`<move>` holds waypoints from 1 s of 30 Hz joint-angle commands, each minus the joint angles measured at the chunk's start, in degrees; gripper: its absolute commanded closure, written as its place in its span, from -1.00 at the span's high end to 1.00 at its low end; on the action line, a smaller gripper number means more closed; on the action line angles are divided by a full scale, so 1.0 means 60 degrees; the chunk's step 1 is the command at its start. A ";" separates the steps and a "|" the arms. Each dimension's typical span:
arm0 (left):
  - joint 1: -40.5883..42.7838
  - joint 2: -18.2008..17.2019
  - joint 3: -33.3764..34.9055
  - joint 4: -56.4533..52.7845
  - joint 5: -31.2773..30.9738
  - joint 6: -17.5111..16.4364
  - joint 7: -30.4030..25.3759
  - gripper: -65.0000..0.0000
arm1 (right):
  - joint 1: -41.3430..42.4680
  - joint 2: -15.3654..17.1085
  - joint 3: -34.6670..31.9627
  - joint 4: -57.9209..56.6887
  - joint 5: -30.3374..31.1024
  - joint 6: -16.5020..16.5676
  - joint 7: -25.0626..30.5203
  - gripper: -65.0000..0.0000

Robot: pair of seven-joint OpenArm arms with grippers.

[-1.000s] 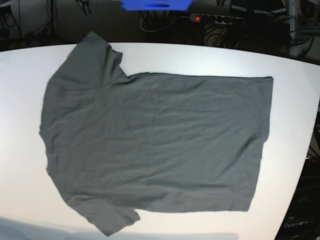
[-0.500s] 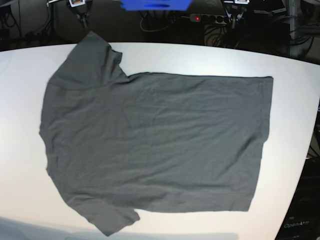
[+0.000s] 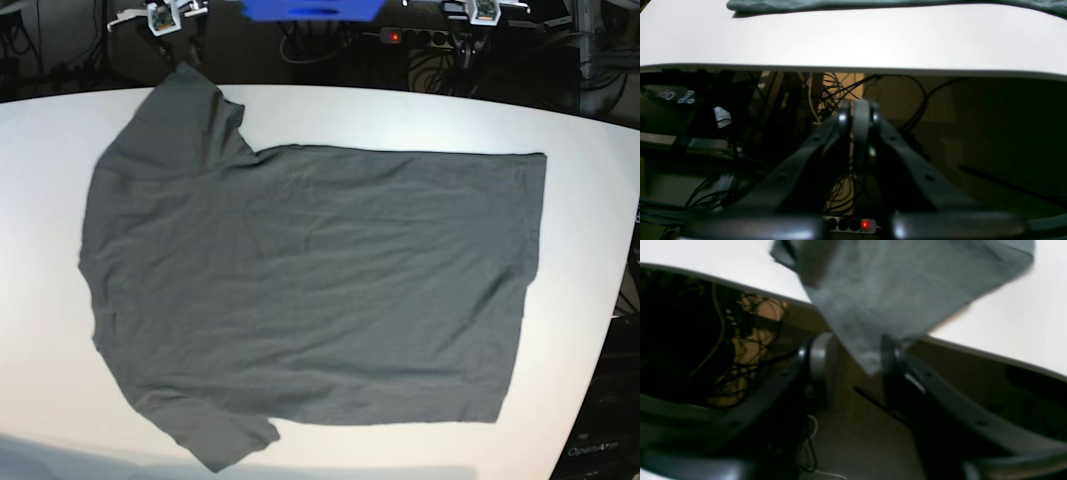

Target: Fold the T-shirt properly

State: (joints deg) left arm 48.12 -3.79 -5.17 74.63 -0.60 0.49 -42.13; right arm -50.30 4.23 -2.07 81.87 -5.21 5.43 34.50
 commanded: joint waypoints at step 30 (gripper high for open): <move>-0.0056 -0.0108 -0.0054 0.0331 0.0020 0.0043 -0.0209 -0.97 | 0.0421 -0.0683 0.0337 -0.0377 -0.1336 -0.0004 -0.0160 -0.21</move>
State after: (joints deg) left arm 46.81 -4.29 -5.43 75.88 -0.58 0.47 -41.74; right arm -46.87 -0.12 -0.32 78.96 -13.41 5.39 32.10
